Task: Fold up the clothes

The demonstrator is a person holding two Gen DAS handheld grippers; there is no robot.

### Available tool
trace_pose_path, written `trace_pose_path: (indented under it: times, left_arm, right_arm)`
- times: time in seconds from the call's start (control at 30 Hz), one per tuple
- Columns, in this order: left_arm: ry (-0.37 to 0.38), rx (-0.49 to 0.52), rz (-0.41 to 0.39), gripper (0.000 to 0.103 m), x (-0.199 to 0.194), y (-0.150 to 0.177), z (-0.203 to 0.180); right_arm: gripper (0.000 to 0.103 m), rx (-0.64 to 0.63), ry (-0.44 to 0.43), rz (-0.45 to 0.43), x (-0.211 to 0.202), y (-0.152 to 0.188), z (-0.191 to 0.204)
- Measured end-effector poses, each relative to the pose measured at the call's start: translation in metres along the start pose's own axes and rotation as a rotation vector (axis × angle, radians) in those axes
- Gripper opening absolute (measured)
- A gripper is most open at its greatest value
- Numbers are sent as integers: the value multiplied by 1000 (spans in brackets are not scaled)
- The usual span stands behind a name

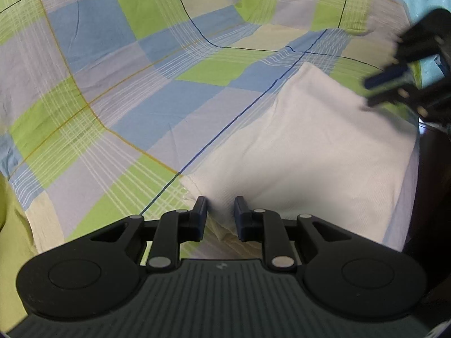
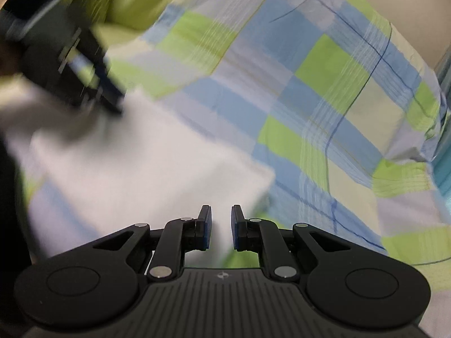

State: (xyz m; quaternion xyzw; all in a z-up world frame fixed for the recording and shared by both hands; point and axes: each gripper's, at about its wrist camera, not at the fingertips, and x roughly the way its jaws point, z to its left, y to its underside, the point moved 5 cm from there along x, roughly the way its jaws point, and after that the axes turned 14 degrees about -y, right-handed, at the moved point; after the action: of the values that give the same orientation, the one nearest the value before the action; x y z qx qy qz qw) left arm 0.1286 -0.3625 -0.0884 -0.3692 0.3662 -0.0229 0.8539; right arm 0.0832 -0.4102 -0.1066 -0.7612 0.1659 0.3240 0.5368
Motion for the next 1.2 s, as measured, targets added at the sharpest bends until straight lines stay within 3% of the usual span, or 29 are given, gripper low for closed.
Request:
trace_pose_path:
  times: [0.17, 0.37, 0.47, 0.63, 0.77, 0.87, 1.03, 1.1, 1.2]
  left_arm:
    - [9, -17, -3, 16, 3, 4, 6]
    - [9, -21, -10, 16, 4, 5, 7]
    - [12, -31, -9, 16, 3, 5, 8]
    - [5, -45, -39, 19, -8, -7, 9]
    - [45, 0, -62, 19, 2, -18, -8]
    - [58, -5, -49, 19, 16, -18, -10]
    - [69, -8, -40, 19, 13, -15, -4]
    - [61, 7, -42, 19, 10, -12, -5]
    - [61, -9, -43, 19, 9, -8, -3]
  right_arm:
    - [12, 100, -51, -2, 36, -12, -37]
    - [15, 252, 16, 9, 45, 6, -88]
    - [14, 259, 40, -30, 30, 0, -84]
    - [14, 171, -74, -55, 33, -16, -48]
    - [10, 95, -159, -59, 41, -27, -21]
    - [0, 182, -180, -36, 64, -28, -34]
    - [0, 342, -130, -107, 62, -20, -80]
    - [10, 369, -75, -118, 55, -13, -94]
    - [9, 433, -55, -118, 44, 4, -108]
